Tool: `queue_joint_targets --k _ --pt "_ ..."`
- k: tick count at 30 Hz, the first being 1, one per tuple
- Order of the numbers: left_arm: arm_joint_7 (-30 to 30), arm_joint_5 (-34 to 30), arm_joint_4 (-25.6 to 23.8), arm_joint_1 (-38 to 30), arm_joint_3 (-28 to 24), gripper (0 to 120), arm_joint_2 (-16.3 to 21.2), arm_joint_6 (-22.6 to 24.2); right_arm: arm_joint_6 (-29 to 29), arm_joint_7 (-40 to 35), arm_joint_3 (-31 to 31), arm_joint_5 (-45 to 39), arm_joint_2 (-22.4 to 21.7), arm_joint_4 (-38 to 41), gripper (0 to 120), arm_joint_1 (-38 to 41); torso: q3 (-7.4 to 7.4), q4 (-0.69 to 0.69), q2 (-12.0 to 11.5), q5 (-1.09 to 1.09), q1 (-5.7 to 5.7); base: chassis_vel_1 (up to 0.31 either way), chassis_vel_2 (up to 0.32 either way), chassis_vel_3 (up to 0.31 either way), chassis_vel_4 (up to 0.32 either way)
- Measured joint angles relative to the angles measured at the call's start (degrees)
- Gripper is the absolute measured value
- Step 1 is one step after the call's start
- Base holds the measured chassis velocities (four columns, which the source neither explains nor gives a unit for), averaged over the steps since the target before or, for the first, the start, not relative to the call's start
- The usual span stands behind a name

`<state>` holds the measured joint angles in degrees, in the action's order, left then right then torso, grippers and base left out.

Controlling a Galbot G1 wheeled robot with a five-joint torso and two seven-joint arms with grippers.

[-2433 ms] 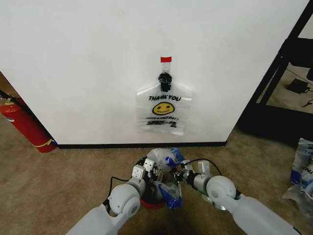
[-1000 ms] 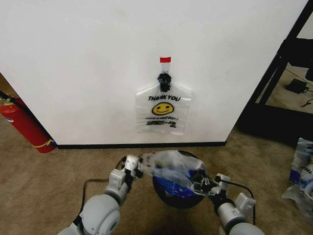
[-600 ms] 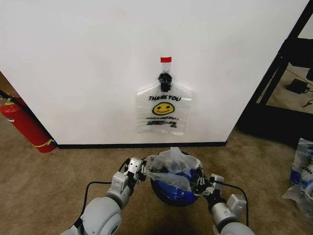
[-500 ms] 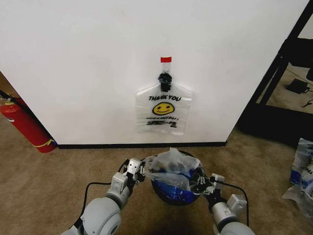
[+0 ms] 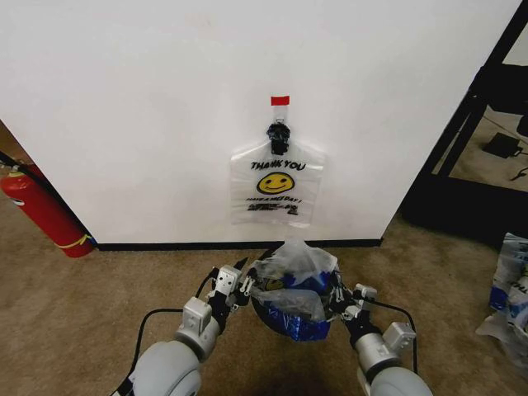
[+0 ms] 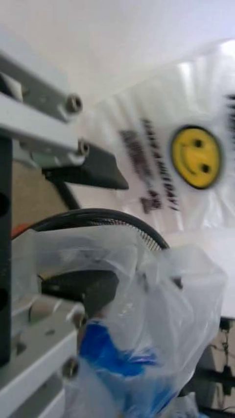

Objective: Pick up the garbage bag from the wall and place it over the trash bin.

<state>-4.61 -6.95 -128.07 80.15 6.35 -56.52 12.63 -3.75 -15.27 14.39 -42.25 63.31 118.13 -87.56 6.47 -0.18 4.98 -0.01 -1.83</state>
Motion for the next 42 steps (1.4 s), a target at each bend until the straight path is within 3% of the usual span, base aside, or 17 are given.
queue_joint_targets --k 10,15,25,32,35,42 --pt "0.91 20.77 7.41 1.22 3.75 85 -0.05 -8.89 0.28 0.3 0.13 -1.67 -0.03 0.6 1 2.29 0.0 0.0 0.0 0.01 0.0 0.0 0.0 0.0 0.0" --pt "2.06 24.84 7.64 1.67 5.21 99 0.16 -12.29 1.01 -0.11 0.74 -2.91 -0.54 1.43 1 3.29 0.0 0.0 0.0 0.01 0.0 0.0 0.0 0.0 0.0" --pt "4.5 36.27 3.91 2.77 6.09 100 1.25 -18.76 1.44 -0.43 1.26 -2.67 -0.58 1.76 1 4.38 0.0 0.0 0.0 0.02 0.0 0.0 0.0 0.0 0.0" --pt "7.96 41.35 1.32 1.27 4.27 100 1.1 -19.75 1.1 1.36 0.21 0.32 0.37 1.28 1 4.22 0.0 0.0 0.0 0.01 0.0 0.0 0.0 0.0 0.0" --pt "8.63 42.8 1.26 0.72 3.74 100 0.93 -19.83 0.97 1.49 -0.12 0.73 0.8 1.17 1 4.37 0.0 0.0 0.0 0.02 0.0 0.0 0.0 0.0 0.0" --pt "8.71 52.94 3.52 -1.61 3.58 100 -0.13 -24.93 0.87 1.62 -0.63 1.87 1.84 1.01 1 4.89 0.0 0.0 0.0 0.01 0.0 0.0 0.0 0.0 0.0"
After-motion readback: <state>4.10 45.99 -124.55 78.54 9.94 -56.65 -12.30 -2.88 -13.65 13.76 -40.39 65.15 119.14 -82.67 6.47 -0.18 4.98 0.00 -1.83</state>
